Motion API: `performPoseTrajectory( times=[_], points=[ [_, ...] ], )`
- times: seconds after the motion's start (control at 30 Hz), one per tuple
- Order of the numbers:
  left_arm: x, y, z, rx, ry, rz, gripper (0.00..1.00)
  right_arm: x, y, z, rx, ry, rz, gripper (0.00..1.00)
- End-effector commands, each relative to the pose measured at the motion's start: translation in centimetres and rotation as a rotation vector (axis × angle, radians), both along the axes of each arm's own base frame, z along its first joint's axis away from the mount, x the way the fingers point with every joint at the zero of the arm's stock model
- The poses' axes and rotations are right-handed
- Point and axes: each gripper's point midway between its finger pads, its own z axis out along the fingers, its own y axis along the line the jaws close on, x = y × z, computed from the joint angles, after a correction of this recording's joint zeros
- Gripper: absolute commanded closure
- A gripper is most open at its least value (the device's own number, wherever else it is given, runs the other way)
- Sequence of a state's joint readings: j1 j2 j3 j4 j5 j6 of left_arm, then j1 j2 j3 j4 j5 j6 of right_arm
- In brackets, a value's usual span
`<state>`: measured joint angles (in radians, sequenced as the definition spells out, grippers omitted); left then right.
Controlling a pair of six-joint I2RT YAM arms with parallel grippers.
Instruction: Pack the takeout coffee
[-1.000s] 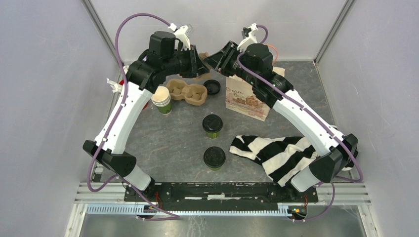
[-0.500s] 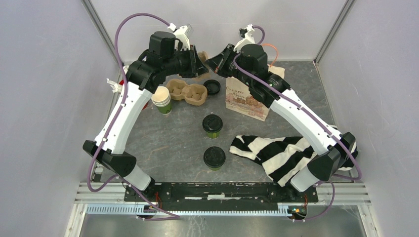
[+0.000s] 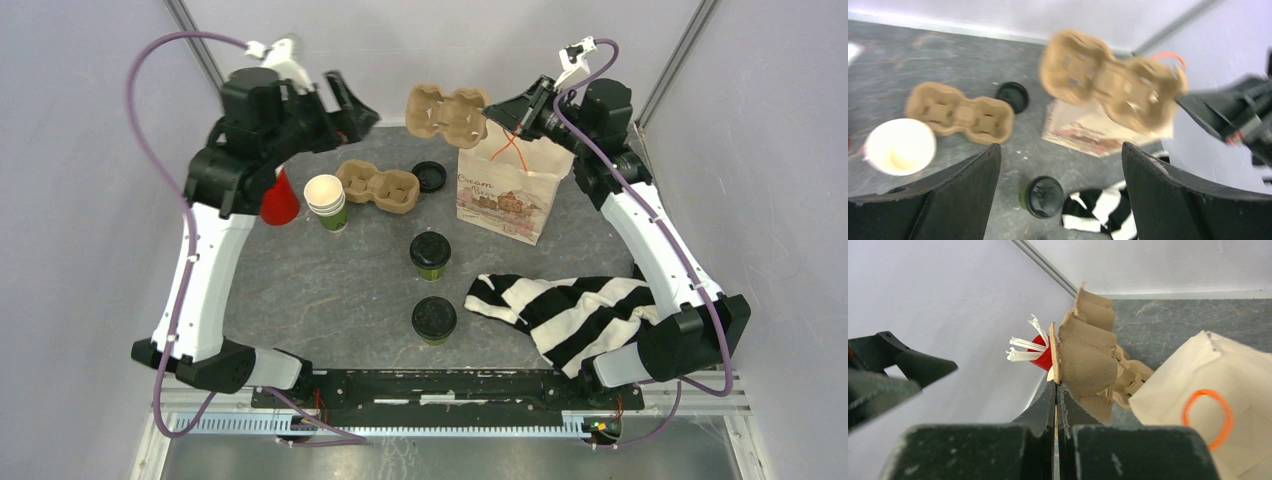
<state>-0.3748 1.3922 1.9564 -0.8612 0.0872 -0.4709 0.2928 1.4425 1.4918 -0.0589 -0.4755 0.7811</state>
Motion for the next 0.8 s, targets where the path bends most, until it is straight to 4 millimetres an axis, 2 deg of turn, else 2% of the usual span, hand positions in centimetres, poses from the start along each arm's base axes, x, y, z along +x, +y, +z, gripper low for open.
performPoseTrajectory(
  times=[0.0,0.1,0.23,0.4,0.57,0.63,0.7,0.77],
  points=[
    [0.9,3.6,-1.6,-0.102,0.096,0.152,0.05,-5.9,0.3,4.1,0.027,-0.168,0.268,1.00],
    [0.8,1.7,-2.7,-0.167,0.123,0.058,0.05,-7.4,-0.1,4.6,0.057,-0.155,0.321,1.00],
    [0.5,-1.4,-2.4,-0.277,0.128,-0.117,0.09,-9.5,0.0,5.5,0.102,-0.168,0.390,1.00],
    [0.2,-2.4,-3.0,-0.306,0.131,-0.182,0.15,-10.4,0.0,5.4,0.107,-0.158,0.414,1.00],
    [0.4,-3.0,-3.2,-0.324,0.142,-0.213,0.43,-10.6,0.0,5.0,0.112,-0.136,0.427,1.00],
    [0.6,-2.9,-3.0,-0.313,0.133,-0.208,0.57,-10.5,0.0,4.7,0.115,-0.114,0.422,1.00],
    [0.7,-2.8,-3.4,-0.304,0.146,-0.200,0.77,-10.1,0.0,4.5,0.122,-0.090,0.404,0.99],
    [0.8,-2.8,-3.6,-0.304,0.155,-0.200,0.84,-9.7,-0.2,4.1,0.124,-0.063,0.379,0.93]
  ],
)
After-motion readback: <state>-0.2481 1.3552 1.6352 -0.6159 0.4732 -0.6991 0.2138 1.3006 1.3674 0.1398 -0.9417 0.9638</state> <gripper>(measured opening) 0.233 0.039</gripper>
